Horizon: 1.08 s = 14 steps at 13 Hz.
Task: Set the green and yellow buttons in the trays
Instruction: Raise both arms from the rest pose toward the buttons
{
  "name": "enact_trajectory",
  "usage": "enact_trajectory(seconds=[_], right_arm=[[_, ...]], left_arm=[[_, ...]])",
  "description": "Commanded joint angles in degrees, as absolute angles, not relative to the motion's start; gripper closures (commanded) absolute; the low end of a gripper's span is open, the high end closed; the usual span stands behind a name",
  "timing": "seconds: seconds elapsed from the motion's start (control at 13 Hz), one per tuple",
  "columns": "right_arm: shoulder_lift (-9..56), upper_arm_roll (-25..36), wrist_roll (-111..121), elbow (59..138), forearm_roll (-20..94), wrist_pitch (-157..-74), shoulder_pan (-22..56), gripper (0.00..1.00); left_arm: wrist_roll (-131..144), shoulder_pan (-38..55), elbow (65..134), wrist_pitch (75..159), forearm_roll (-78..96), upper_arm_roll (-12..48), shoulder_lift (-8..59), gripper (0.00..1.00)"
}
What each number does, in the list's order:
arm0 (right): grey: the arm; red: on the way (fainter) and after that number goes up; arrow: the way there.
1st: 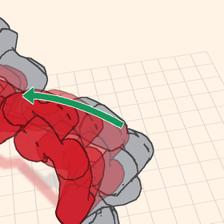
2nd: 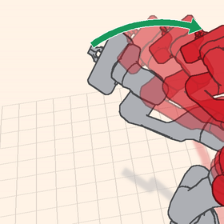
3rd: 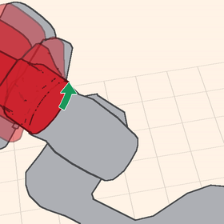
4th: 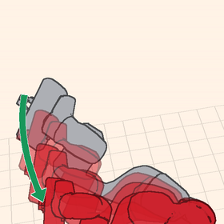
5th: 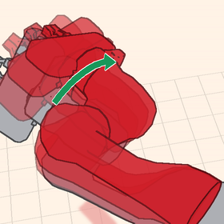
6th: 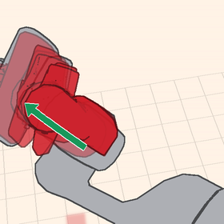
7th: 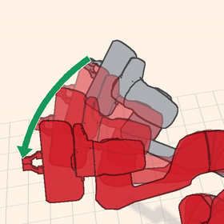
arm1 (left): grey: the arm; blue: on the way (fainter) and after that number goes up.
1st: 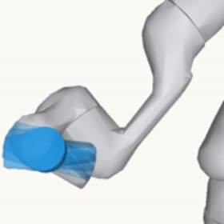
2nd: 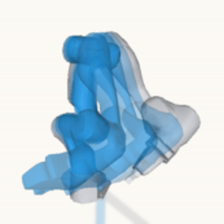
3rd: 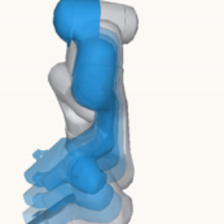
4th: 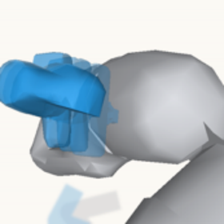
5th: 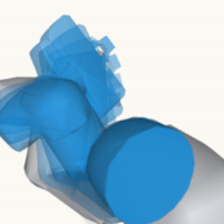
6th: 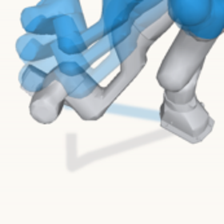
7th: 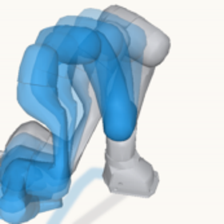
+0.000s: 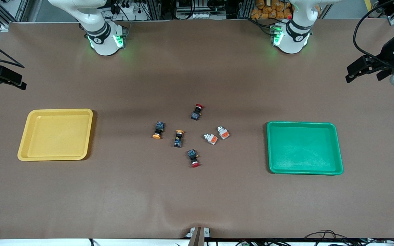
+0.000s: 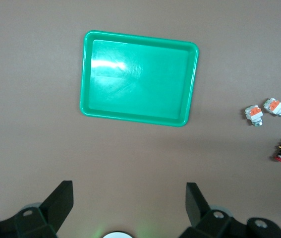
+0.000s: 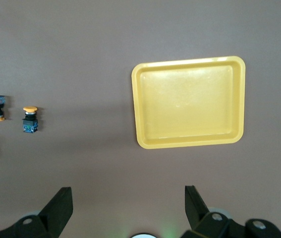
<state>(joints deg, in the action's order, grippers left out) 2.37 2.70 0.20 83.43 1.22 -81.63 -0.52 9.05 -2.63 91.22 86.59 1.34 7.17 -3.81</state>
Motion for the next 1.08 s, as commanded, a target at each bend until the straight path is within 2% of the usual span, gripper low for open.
enact_trajectory(seconds=[0.0,0.23,0.38,0.54,0.69,0.77,1.0], right_arm=[[4.39,2.64,-0.35,82.09,1.32,-82.70,0.52,0.00],[6.15,2.72,-0.44,82.09,0.79,-82.88,3.51,0.00],[6.07,3.07,-0.18,81.74,0.97,-82.89,2.73,0.00],[6.59,3.25,0.00,82.18,0.88,-82.79,0.54,0.00],[7.12,2.55,0.26,82.79,1.49,-81.23,2.97,0.00],[7.03,2.55,0.35,82.44,1.41,-77.38,4.99,0.00],[6.59,2.55,0.70,82.53,1.49,-74.80,5.10,0.00]], left_arm=[[9.32,-2.90,89.73,84.47,1.76,7.64,-2.90,0.00],[9.40,-2.73,90.96,84.37,1.76,7.91,-2.90,0.00],[11.58,-1.94,90.97,84.81,2.37,8.52,-1.68,0.00],[17.11,-1.67,90.97,86.39,2.46,11.76,0.52,0.00],[27.00,-1.58,91.23,88.41,2.46,15.63,3.41,0.00],[35.07,-1.58,91.58,89.03,2.20,18.08,5.17,0.00],[51.11,-1.58,94.82,95.78,1.93,23.63,8.78,0.00]])
